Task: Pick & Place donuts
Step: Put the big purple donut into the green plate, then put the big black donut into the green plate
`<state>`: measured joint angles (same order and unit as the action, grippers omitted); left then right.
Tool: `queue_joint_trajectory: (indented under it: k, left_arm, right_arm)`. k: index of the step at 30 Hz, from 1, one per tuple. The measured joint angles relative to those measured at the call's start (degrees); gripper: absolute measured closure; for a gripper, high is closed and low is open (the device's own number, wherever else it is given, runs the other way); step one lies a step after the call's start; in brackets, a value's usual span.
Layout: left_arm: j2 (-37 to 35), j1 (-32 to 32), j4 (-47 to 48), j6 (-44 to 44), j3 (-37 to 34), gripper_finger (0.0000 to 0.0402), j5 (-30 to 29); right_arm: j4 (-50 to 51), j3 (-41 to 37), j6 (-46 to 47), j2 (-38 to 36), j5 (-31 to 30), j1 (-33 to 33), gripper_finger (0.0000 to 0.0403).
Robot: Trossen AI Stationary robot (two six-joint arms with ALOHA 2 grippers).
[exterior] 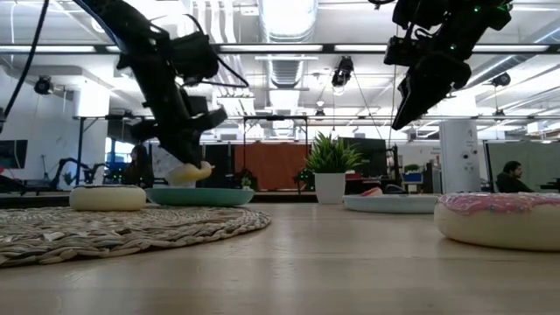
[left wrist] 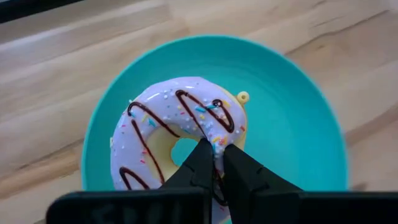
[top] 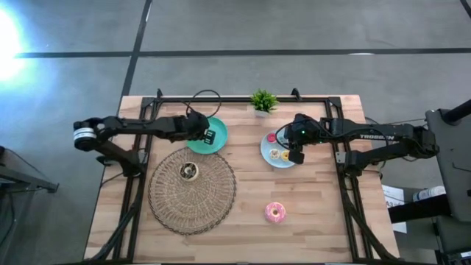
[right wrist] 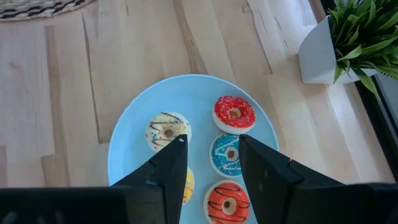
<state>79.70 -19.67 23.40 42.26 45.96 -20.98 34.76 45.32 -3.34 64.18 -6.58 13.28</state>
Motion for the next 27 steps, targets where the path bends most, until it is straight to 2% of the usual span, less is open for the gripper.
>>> queue_joint_trajectory:
  k: [5, 14, 20, 23, 27]
  left_arm:
    - [3.4, -1.2, 0.0, -0.2, -0.1, 0.0384, 0.1]
    - [3.0, -1.1, 0.9, -0.3, 3.4, 0.0266, 1.0]
    - [2.6, -0.9, 6.8, -2.5, 6.3, 0.0231, 1.9]
    - [1.4, 1.6, 9.5, -3.4, 8.0, 0.0231, 3.3]
    - [-2.3, 11.9, 11.3, -12.0, 9.2, 0.0232, 7.7]
  right_arm:
    - [-0.2, 0.0, 0.4, 0.0, 0.0, 0.0, 0.0266]
    - [-0.3, 0.0, 1.9, 0.0, 0.1, 0.0, 0.0266]
    - [-0.7, 0.0, 1.8, 0.0, 0.1, 0.0, 0.0266]
    - [-0.6, 0.0, 1.7, 0.0, 0.1, 0.0, 0.0266]
    - [-0.6, 0.0, 1.7, 0.0, 0.1, 0.0, 0.0266]
